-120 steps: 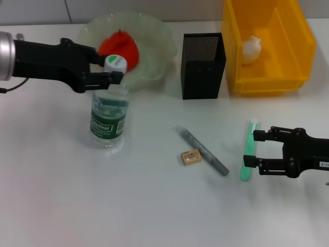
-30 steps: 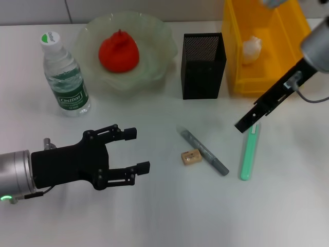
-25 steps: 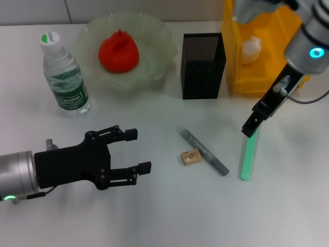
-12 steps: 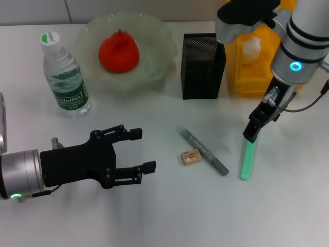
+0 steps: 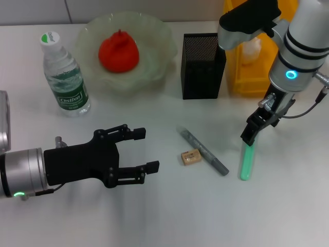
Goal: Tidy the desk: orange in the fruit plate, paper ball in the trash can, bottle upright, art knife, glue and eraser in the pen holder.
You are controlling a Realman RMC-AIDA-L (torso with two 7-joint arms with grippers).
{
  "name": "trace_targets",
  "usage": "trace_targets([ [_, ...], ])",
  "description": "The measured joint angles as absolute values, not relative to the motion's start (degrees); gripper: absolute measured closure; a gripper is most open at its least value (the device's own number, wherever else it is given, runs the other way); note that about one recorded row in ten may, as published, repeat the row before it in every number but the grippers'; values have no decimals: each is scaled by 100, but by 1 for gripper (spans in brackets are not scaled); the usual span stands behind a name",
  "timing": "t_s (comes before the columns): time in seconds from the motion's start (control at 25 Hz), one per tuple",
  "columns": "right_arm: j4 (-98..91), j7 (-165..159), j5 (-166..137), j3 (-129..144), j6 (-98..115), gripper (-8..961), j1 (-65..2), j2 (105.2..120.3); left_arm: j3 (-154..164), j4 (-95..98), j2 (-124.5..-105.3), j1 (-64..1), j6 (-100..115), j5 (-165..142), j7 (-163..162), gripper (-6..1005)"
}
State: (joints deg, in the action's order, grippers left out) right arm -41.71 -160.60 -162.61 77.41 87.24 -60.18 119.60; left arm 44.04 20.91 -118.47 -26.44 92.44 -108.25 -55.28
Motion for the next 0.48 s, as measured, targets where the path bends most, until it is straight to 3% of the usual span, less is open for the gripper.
trace_targets([
  [0.48, -3813, -16091, -16187, 7750, 8316, 198, -6051, 11980, 4403, 2083, -11838, -2696, 9252, -10828, -5528, 167],
])
